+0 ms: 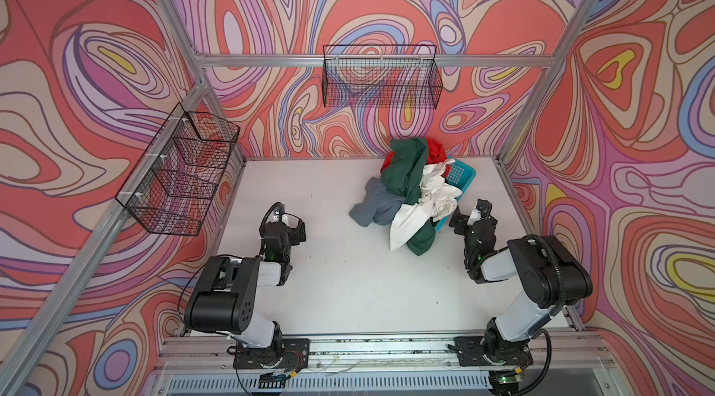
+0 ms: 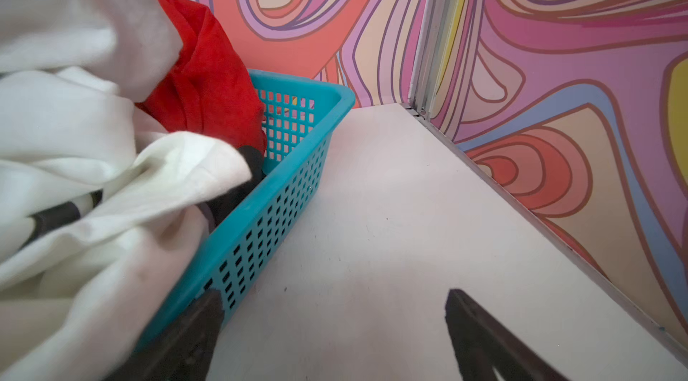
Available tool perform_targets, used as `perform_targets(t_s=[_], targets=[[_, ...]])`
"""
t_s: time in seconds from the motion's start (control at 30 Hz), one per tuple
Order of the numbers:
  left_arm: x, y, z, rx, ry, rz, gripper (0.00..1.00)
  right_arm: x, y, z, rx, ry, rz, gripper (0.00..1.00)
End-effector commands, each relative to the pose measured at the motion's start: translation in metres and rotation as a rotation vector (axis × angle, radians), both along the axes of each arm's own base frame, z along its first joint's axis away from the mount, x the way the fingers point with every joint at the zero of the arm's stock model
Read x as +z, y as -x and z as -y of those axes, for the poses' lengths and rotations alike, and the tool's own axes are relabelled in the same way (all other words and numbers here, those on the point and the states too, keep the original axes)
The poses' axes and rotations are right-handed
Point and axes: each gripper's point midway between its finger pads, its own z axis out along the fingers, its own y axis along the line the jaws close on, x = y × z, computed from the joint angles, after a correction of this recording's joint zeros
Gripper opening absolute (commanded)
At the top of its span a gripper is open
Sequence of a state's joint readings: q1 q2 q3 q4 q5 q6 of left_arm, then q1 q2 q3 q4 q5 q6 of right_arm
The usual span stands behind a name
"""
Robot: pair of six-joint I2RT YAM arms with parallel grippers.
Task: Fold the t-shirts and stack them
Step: 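Move both grippers toward the clothes pile in the teal basket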
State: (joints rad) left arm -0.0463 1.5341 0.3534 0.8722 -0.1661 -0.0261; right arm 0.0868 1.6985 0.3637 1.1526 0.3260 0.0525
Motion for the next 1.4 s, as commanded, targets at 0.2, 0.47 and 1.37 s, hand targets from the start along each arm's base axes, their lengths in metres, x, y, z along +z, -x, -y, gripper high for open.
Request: perform_targets(t_s=[0.2, 0.47, 1.37], targets=[[0.011, -0.008, 0.0, 0.002, -0.012, 0.04, 1.0, 0.002, -0.003, -0.001, -0.004, 0.015, 0.009, 0.98], [0.01, -0.009, 0.0, -0.002, -0.006, 0.034, 1.0, 0.002, -0.004, -0.001, -0.003, 0.014, 0.007, 0.98], [0.067, 0.019, 0.017, 0.1, -0.124, 0.095, 1.0, 0.043, 0.018, 0.02, -0.245, -0.104, -0.079, 0.99]])
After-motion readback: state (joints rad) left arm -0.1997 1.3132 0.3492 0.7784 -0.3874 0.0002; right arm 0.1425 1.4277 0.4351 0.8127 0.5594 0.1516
